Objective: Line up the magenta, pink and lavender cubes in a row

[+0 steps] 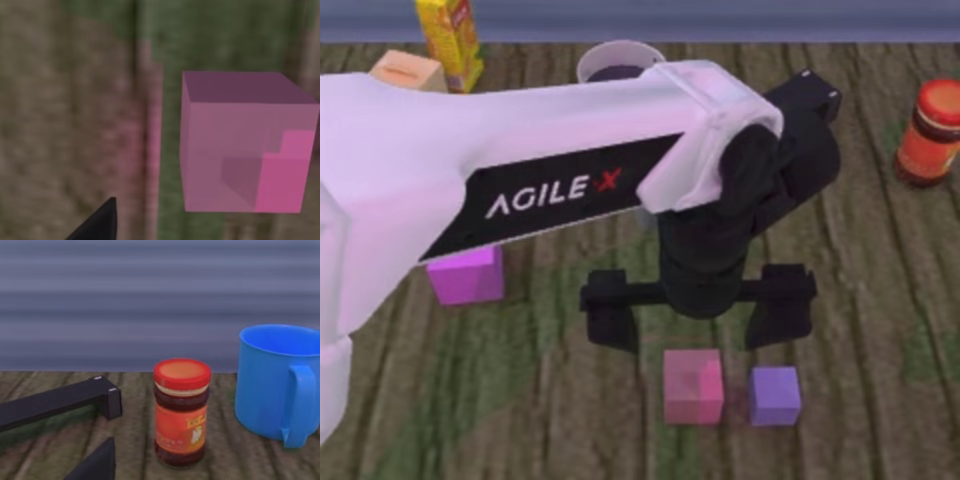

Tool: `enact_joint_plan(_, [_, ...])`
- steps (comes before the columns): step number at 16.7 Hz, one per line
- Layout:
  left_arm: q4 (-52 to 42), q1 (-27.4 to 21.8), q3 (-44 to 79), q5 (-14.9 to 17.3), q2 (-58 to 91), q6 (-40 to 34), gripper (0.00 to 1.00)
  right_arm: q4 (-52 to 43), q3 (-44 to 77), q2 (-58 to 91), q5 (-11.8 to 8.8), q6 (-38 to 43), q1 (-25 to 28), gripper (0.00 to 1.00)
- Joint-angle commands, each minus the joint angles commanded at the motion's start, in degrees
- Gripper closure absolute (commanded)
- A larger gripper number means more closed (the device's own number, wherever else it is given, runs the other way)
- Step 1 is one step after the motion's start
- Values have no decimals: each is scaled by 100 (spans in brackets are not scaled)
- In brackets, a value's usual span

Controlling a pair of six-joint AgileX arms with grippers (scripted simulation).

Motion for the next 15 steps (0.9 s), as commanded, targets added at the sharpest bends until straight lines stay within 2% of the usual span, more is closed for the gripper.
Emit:
enact_joint_plan(3, [19,55,-9,3,19,78,0,0,0,0,0,0,0,0])
enact_joint_plan(5, [27,378,2,13,12,360,0,0,0,0,0,0,0,0])
enact_joint_plan(8, [24,1222,0,43,15,1040,0,0,0,0,0,0,0,0])
enact_joint_plan(13, [-17,3042,-48,94,55,2451,0,0,0,0,0,0,0,0])
enact_joint_plan(15, [-17,3543,-54,102,53,2906,0,0,0,0,0,0,0,0])
